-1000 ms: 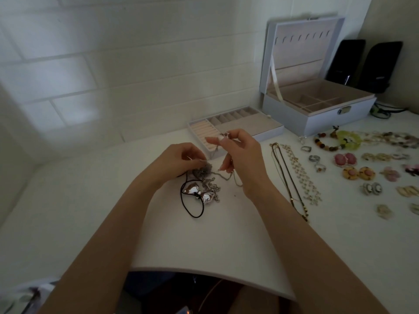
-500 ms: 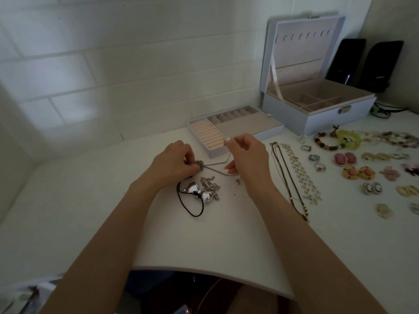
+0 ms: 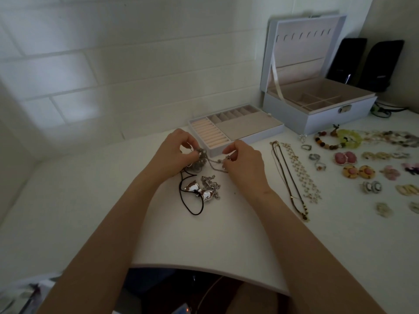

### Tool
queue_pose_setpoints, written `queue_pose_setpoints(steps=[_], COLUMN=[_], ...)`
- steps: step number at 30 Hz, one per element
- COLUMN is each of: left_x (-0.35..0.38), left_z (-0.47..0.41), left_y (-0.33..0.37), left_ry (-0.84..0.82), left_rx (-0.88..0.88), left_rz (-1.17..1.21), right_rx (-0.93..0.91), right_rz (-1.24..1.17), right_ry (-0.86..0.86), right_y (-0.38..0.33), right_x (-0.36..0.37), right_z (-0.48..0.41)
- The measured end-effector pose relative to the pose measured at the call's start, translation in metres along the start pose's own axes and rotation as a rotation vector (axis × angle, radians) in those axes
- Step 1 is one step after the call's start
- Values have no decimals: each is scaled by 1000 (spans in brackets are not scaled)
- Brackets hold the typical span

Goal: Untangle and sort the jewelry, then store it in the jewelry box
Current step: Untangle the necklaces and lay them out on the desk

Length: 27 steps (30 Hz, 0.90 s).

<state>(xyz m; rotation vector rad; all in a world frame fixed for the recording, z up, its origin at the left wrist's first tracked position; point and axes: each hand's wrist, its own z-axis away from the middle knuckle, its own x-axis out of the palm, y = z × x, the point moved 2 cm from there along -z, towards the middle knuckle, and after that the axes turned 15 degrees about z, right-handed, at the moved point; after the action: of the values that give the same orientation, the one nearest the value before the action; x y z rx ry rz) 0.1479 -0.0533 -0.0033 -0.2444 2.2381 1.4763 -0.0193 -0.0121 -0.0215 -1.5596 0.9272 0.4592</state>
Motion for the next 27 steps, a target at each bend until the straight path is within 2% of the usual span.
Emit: queue_pose_setpoints(steps=[2, 5, 10, 15, 20, 27], left_x=[0, -1, 0, 1, 1, 2], left_z=[1, 1, 1, 2, 2, 2], left_y=[0, 0, 4, 4, 1, -1], left_ry=[-5, -17, -25, -24, -21, -43], left_rx=[-11, -25, -14, -33, -53, -34], left_rz=[42, 96, 177, 210, 173, -41], right_rx=[-29, -124, -175, -156, -69, -14], right_rz=[34, 103, -104, 34, -181, -424], right_ry=[-21, 36, -60, -39, 12, 64], right_y=[1, -3, -15, -15, -11, -9], right_x=[2, 4, 9, 12, 2, -8], right_z=[0, 1, 3, 4, 4, 3])
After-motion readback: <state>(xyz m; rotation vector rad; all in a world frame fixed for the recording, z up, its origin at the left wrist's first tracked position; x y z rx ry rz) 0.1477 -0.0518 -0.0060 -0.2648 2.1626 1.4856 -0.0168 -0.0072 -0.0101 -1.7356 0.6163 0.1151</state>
